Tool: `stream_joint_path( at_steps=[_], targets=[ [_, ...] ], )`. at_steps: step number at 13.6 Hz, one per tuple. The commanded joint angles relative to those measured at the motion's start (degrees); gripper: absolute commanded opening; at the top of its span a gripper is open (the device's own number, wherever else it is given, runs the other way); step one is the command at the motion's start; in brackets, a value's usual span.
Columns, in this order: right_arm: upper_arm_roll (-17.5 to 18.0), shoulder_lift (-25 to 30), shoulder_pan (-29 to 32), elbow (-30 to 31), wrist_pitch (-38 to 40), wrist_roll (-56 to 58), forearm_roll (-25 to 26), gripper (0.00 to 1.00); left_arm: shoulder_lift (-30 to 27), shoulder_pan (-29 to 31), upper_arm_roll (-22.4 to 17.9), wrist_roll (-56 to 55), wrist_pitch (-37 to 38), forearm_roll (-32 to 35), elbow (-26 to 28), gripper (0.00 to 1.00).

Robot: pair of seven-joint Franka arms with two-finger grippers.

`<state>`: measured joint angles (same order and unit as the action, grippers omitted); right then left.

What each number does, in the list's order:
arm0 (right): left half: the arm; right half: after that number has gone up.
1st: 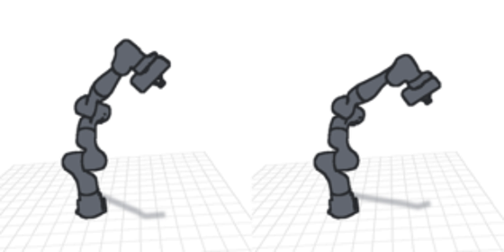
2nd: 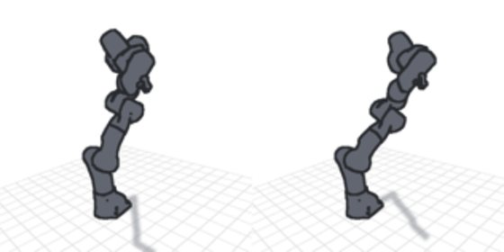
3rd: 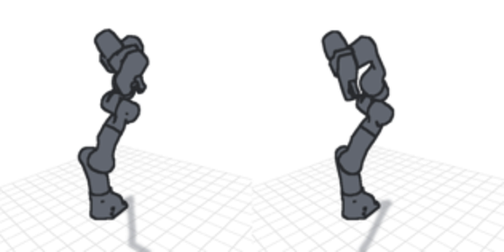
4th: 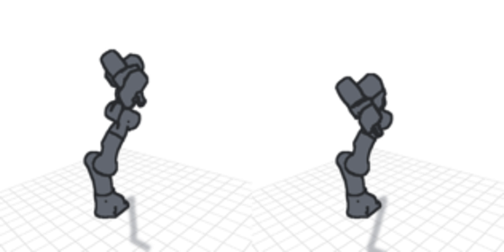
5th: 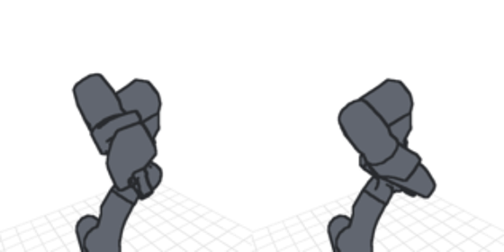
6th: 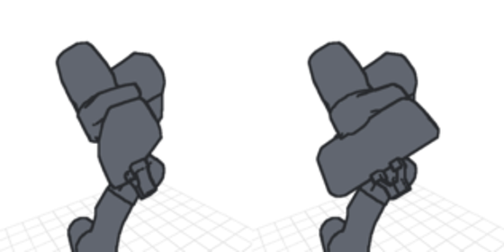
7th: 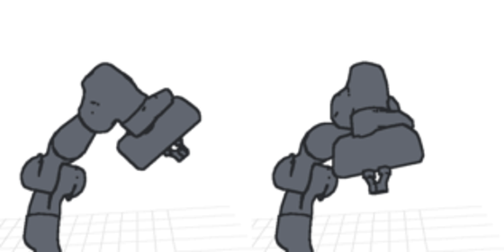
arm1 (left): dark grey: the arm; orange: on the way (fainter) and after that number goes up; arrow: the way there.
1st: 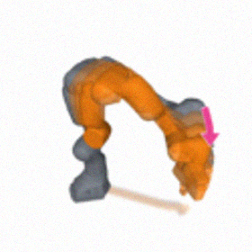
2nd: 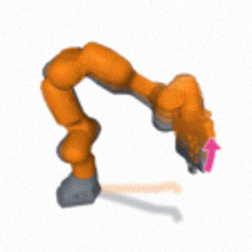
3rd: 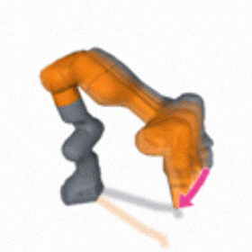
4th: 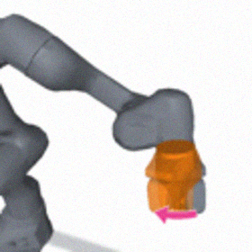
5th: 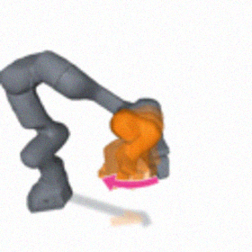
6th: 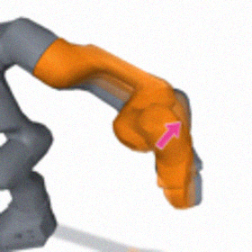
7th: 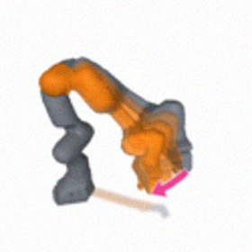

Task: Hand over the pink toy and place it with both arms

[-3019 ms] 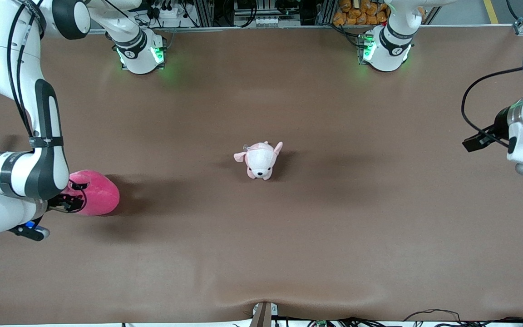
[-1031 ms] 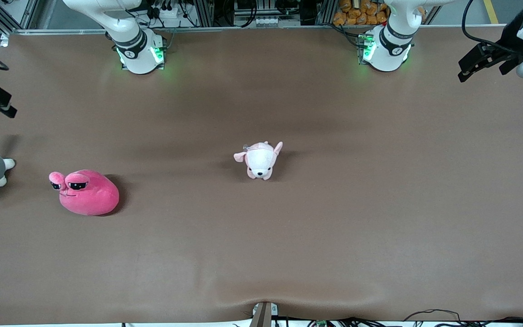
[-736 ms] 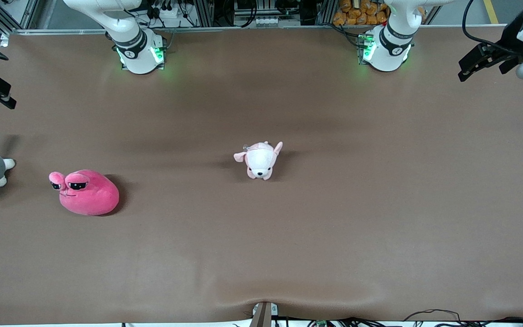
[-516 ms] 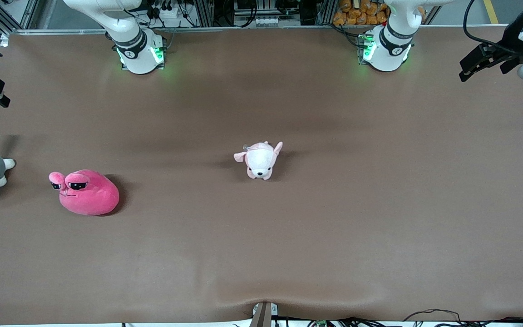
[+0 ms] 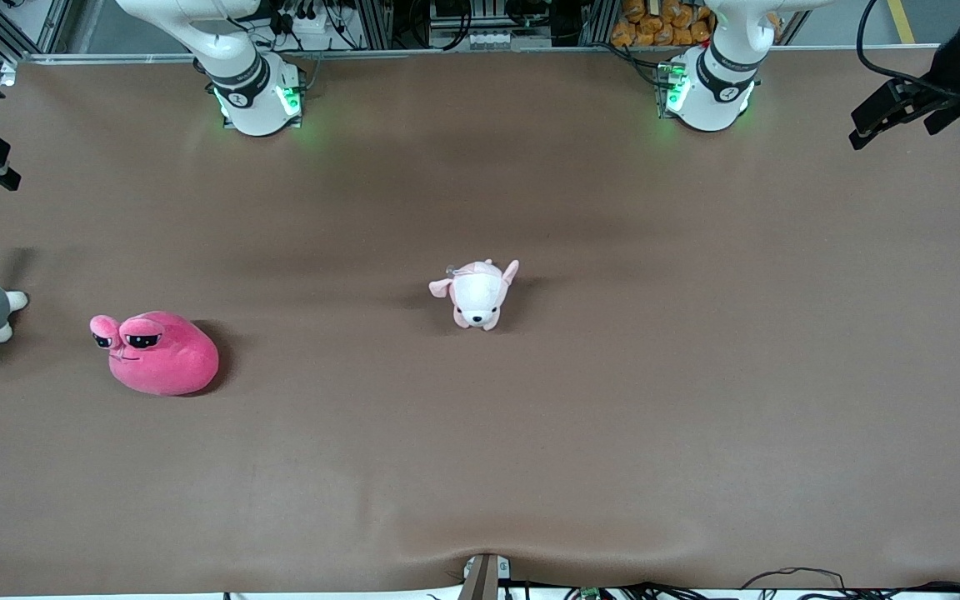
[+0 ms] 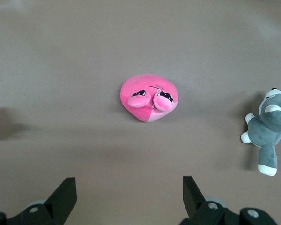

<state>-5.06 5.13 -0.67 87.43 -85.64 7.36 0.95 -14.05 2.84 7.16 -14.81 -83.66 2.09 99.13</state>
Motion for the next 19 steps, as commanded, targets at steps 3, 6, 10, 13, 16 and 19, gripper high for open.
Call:
stream_joint_path(
  at_steps=[3,6,10,13,16,19],
  targets=[
    [0.66,-0.47,0.32,-1.12,0.91,-1.65,0.11,1.00,3.23,0.41,-0.04,1.45,2.71,-0.15,-4.63,1.00],
    [0.66,-0.38,0.67,-1.12,0.91,-1.56,-0.07,1.00,6.23,0.41,-0.13,1.45,4.30,-0.06,-8.33,1.00],
    [0.66,-0.38,0.31,-1.12,1.00,-1.65,0.02,1.00,6.23,0.32,-0.05,1.63,4.30,-0.15,-8.60,1.00],
    [0.66,-0.47,0.23,-1.12,1.00,-1.65,-0.07,1.00,6.23,0.14,-0.04,0.84,4.30,-0.15,-8.69,1.00],
    [0.66,-0.38,0.23,-1.12,1.00,-1.65,-0.07,1.00,6.67,0.23,-0.04,1.19,4.30,-0.77,-10.10,1.00],
    [0.84,-0.47,0.14,-1.12,0.91,-2.08,-0.42,1.00,7.02,0.14,0.04,0.40,4.30,-0.77,-10.18,1.00]
  ],
)
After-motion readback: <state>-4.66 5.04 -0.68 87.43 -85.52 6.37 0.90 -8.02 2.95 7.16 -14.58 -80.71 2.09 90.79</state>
